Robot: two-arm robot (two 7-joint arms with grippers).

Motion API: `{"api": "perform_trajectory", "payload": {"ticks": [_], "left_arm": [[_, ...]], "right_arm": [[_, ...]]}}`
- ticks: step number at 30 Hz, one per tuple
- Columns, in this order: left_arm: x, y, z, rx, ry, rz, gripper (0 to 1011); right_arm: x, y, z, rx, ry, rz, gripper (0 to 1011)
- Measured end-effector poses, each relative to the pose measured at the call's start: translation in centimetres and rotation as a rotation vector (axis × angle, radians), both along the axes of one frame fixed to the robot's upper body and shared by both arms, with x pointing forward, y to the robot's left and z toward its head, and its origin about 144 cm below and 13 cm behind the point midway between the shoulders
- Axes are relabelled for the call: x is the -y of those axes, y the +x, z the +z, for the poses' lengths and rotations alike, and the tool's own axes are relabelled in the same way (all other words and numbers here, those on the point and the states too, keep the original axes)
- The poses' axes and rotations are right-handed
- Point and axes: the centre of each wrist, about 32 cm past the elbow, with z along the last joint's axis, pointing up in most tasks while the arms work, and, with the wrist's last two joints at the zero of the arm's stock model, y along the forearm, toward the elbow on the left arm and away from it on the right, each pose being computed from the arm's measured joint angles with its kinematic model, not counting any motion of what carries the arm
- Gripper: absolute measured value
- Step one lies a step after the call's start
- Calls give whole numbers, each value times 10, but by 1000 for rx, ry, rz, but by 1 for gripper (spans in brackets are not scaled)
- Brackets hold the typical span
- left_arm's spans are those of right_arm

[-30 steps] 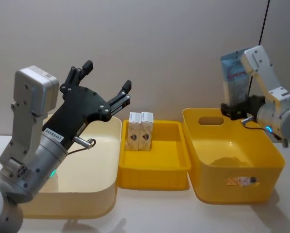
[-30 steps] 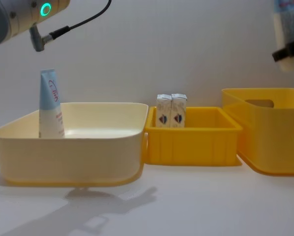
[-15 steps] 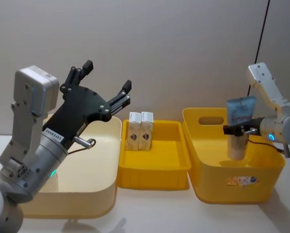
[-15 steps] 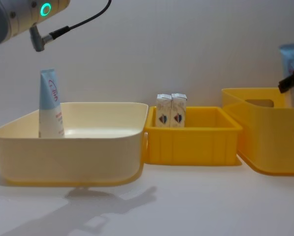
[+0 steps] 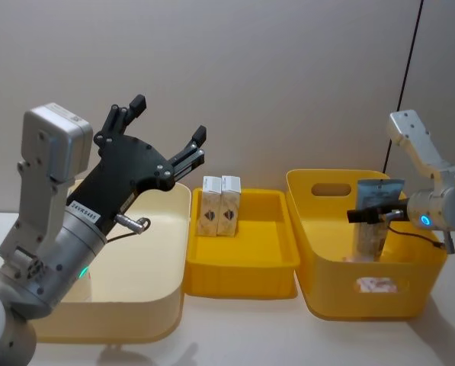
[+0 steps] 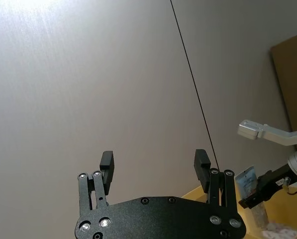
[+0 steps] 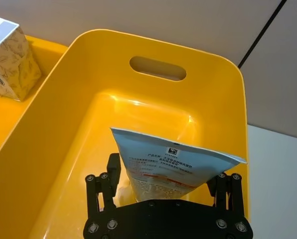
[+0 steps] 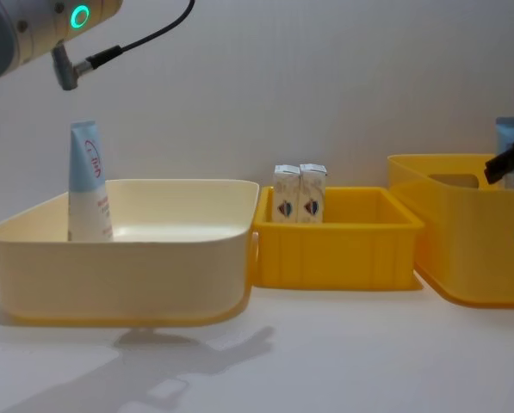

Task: Bimanual collaborative sorting of washing and personal care products

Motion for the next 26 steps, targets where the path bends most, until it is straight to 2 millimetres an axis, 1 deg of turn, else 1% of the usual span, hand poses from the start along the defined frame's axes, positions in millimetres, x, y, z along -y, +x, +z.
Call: {"api": "perform_trajectory", "payload": {"ticks": [26], "left_arm": [[0, 0, 0, 0, 0, 0, 1003]], "right_arm": [[3, 3, -3, -36, 18, -6, 1001]]}}
